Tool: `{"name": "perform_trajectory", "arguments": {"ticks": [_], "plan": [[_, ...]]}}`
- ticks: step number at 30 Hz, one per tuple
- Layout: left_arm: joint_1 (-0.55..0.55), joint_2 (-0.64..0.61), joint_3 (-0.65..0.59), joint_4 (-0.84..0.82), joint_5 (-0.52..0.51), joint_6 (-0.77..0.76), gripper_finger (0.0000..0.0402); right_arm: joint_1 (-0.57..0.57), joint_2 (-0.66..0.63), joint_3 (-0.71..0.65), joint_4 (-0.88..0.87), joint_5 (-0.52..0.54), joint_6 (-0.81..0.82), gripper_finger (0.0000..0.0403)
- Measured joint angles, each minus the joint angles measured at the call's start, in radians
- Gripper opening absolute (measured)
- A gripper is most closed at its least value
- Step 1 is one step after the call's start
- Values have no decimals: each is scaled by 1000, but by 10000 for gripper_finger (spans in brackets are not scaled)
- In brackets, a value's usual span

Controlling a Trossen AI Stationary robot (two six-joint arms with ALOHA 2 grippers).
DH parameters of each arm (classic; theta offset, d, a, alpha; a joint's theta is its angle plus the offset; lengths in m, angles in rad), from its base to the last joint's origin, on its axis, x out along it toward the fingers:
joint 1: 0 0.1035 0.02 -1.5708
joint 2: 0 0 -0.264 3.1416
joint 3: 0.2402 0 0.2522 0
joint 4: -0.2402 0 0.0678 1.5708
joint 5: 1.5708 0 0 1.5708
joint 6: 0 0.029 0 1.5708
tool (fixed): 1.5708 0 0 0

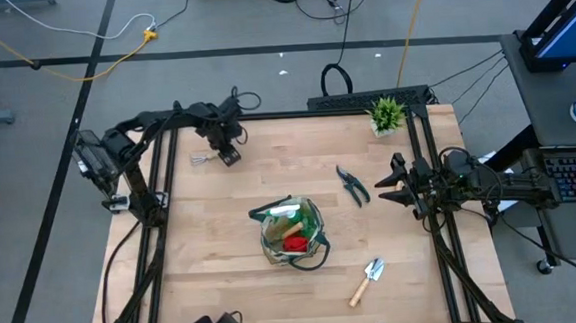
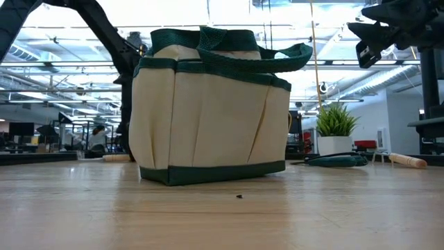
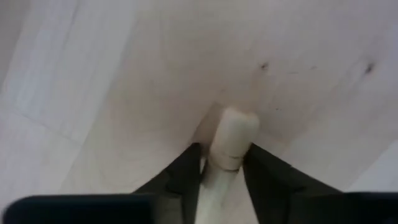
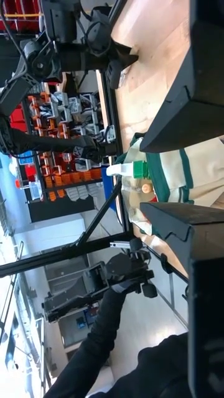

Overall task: Pick & Place Garden tools in Gardening bag
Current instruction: Put the left brown hand rake into the gardening bag

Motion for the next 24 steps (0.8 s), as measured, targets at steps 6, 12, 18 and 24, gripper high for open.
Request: {"name": "perform_trajectory", "arguments": {"ticks": [6, 12, 18, 24], "plan": [[-16, 1, -1, 1, -6, 7, 69, 0, 0, 0, -15, 0, -6, 130], [-22, 2, -2, 4, -10, 2, 71, 0, 0, 0, -16, 0, -7, 130], [-22, -13, -8, 7, -10, -15, 70, 0, 0, 0, -15, 0, -7, 130], [-23, -105, -15, 17, 1, -19, 70, 0, 0, 0, -15, 1, -7, 130]]}}
